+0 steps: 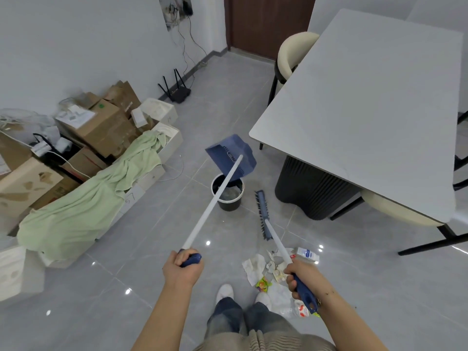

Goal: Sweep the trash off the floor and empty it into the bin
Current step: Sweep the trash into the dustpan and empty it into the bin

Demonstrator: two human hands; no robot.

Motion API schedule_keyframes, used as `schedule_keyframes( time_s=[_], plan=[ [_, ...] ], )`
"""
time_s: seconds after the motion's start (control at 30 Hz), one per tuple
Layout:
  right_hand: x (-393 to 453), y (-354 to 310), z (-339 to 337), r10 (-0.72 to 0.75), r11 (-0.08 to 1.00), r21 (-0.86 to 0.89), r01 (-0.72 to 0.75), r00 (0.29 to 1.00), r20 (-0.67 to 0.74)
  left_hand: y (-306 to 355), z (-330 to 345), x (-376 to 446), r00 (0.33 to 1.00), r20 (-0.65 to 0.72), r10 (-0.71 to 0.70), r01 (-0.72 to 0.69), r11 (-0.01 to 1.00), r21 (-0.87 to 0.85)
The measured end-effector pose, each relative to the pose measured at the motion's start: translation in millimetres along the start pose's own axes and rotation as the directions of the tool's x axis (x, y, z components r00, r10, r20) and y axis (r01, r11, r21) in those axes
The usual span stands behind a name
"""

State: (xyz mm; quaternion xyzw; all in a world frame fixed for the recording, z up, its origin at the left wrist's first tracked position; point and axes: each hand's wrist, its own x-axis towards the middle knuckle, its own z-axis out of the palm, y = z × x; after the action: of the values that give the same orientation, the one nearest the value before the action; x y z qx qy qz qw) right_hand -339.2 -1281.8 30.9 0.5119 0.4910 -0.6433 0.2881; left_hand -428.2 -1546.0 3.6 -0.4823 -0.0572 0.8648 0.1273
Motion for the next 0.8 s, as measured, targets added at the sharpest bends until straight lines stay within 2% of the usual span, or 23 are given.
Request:
schedule_keyframes(
  time_s=[0.1, 0.2, 0.33, 0.47, 0.6, 0.7, 0.8],
  plan=[
    [10, 5, -9, -0.001, 1.0, -0.023, 0.002, 1.0, 0.019, -4, 4, -11, 0.996, 0.092, -0.005, -0.002, 0.997, 0.082],
    [28, 10, -20, 0.01, 0.994, -0.109, -0.009, 1.0, 0.015, -25, 13, -26, 0.98, 0.116, 0.165, -0.186, 0.961, 0.206],
    [41, 16, -27, 0.006, 0.977, -0.215, -0.002, 1.0, 0.017, -41, 19, -48, 0.931, 0.179, 0.317, -0.364, 0.814, 0.453],
    [43, 33, -28, -0.054, 0.911, -0.409, 0.052, 0.999, 0.008, -37, 6, -80, 0.894, 0.235, 0.381, -0.444, 0.684, 0.579],
    [68, 54, -39, -0.105, 0.818, -0.57, 0.073, 0.994, -0.023, -37, -27, -107, 0.834, 0.316, 0.453, -0.525, 0.47, 0.71],
    [82, 84, -49, -0.058, 0.722, -0.691, 0.033, 0.998, -0.014, -37, -63, -132, 0.77, 0.403, 0.494, -0.573, 0.259, 0.778],
    [81, 125, -49, -0.025, 0.598, -0.801, 0.011, 1.0, -0.004, -31, -103, -154, 0.737, 0.431, 0.521, -0.576, 0.149, 0.804]
  ],
)
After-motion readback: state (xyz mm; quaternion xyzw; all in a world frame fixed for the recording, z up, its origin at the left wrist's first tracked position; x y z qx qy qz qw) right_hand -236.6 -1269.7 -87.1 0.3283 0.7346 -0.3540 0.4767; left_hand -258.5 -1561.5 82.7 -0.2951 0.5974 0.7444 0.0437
